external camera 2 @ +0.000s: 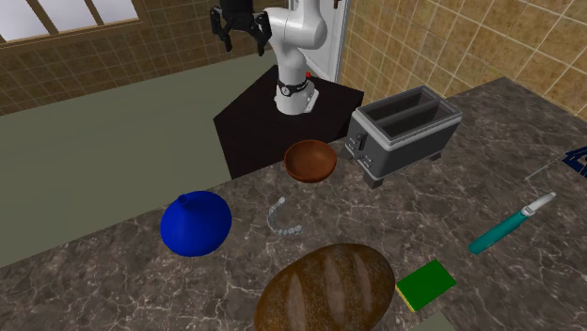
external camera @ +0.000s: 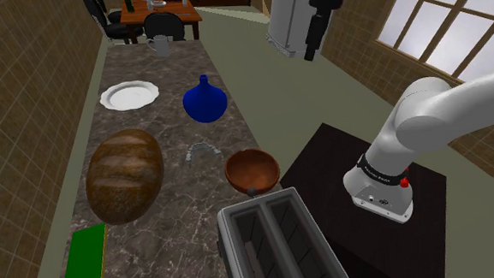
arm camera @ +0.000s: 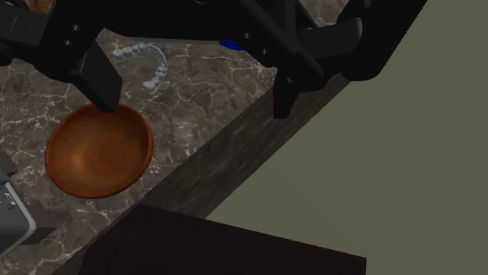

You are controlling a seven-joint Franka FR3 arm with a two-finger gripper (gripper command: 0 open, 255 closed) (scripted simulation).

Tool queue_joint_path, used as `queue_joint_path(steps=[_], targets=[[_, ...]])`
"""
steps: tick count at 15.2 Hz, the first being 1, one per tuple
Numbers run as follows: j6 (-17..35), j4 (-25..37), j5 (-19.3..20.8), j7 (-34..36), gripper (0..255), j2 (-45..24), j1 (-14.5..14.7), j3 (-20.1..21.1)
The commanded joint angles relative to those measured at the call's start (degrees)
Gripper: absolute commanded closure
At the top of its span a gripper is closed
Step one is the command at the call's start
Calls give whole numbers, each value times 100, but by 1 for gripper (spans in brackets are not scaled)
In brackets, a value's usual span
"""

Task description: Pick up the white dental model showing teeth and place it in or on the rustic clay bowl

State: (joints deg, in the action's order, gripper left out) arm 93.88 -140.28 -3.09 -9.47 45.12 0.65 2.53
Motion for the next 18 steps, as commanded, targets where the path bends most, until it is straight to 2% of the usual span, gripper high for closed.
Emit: queue_joint_path(steps=[1,10,18], targets=[[0,0,0,0,0,0,0,0],[1803,-596,-350,331,0,-1122,279,555],[3387,-566,-442,671,0,-2654,441,1061]])
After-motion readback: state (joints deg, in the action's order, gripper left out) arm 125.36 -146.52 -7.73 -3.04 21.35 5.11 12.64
